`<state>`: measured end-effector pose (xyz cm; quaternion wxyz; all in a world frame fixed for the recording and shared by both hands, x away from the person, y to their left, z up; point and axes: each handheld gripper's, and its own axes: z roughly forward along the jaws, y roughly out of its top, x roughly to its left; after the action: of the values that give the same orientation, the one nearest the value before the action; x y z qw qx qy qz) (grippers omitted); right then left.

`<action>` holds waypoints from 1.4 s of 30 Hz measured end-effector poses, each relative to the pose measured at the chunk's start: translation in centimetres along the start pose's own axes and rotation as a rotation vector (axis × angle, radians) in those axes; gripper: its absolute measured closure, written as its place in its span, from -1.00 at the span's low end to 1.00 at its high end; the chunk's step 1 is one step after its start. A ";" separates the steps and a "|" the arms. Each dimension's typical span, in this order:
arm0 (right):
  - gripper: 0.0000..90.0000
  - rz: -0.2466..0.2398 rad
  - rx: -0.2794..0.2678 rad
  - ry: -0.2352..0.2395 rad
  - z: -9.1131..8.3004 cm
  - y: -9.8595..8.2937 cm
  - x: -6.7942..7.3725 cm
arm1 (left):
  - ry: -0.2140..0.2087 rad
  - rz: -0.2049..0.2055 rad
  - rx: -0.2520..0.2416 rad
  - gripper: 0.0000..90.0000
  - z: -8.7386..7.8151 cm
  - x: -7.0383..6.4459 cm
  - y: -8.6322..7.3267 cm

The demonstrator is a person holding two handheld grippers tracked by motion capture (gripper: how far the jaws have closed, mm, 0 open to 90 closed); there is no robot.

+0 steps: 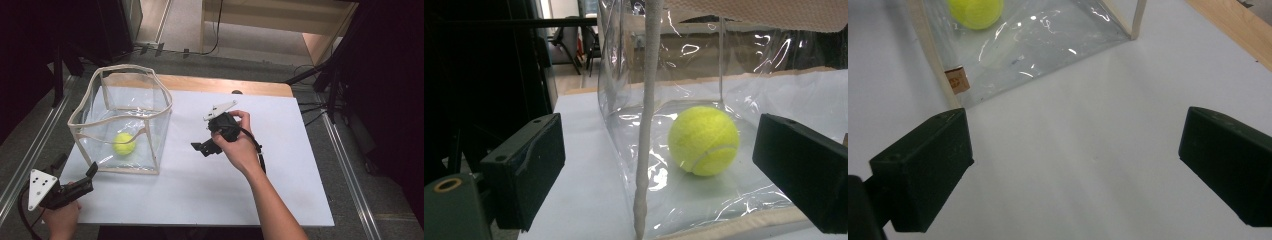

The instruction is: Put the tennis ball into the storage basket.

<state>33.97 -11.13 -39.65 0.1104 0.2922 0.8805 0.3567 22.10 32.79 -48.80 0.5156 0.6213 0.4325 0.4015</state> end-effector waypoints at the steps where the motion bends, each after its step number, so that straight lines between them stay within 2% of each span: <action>1: -1.00 0.004 -0.004 -0.002 0.0 -0.2 0.0 | 0.000 0.000 0.000 -0.85 0.0 0.0 0.0; 20: -1.00 0.068 -0.066 -0.022 -0.8 -4.7 -0.5 | -0.001 -0.001 -0.006 -0.85 0.0 0.0 0.0; 42: -1.00 0.163 -0.120 -0.090 -2.5 -10.7 -1.2 | 0.002 0.005 0.000 -0.85 0.0 -0.1 0.0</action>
<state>29.28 -19.38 -45.26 0.1378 0.3714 0.8250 0.4030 22.06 32.67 -48.83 0.5143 0.6219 0.4312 0.4034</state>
